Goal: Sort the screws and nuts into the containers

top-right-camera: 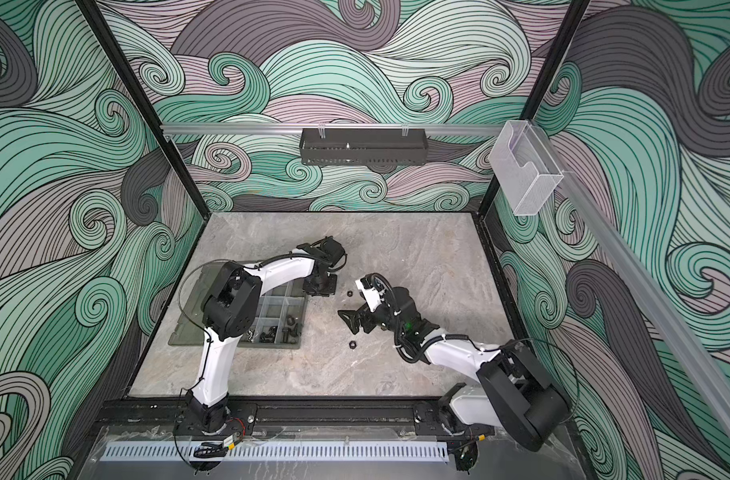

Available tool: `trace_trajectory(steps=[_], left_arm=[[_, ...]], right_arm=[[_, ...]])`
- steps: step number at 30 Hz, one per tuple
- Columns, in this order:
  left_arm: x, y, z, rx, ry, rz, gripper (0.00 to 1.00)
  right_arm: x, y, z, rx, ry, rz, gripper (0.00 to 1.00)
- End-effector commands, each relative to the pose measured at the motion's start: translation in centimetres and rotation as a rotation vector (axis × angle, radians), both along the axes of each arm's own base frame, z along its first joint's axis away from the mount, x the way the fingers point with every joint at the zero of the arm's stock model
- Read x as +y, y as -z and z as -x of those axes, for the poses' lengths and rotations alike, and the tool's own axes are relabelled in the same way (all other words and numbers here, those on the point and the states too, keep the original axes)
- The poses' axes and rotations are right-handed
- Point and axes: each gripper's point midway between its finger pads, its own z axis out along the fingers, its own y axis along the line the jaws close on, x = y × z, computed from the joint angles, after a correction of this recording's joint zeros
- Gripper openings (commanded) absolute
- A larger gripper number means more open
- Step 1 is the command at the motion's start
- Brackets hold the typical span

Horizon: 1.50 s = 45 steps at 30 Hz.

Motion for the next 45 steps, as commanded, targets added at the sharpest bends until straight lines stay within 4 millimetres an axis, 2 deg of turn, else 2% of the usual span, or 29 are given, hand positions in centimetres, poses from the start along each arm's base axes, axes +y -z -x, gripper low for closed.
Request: trace_trajectory(steps=[1,11,17,23,32,36,39,45], left_arm=[[-0.3,-1.3,-0.4,-0.020,-0.001,0.040,0.17],[-0.5,-6.0,0.5,-0.094,0.038,0.108,0.17],[1.2,-8.1,2.0,-0.131,0.027,0.099,0.17],[4.3,-9.3,4.4,-0.144,0.000,0.050,0.17],[10.6,-9.4,8.2,-0.122,-0.089,-0.012,0.16],[13.2,-9.1,9.2,-0.102,-0.147,-0.029,0.16],[14.3,-8.7,9.3,-0.099,-0.172,-0.024,0.16],[15.1,-7.2,9.3,-0.071,-0.190,-0.027,0.16]], right_arm=[[0.2,-1.3,-0.1,-0.038,-0.019,-0.016,0.99],[0.6,-1.4,0.3,-0.037,-0.055,-0.017,0.99],[1.7,-1.5,1.0,-0.015,-0.126,-0.054,0.99],[2.2,-1.5,1.4,-0.010,-0.158,-0.059,0.99],[5.2,-2.1,5.0,-0.065,-0.340,-0.045,0.99],[5.8,-2.0,5.7,-0.070,-0.371,-0.039,0.99],[5.9,-1.8,5.6,-0.063,-0.372,-0.035,0.99],[5.6,-1.6,5.3,-0.071,-0.348,-0.019,0.99]])
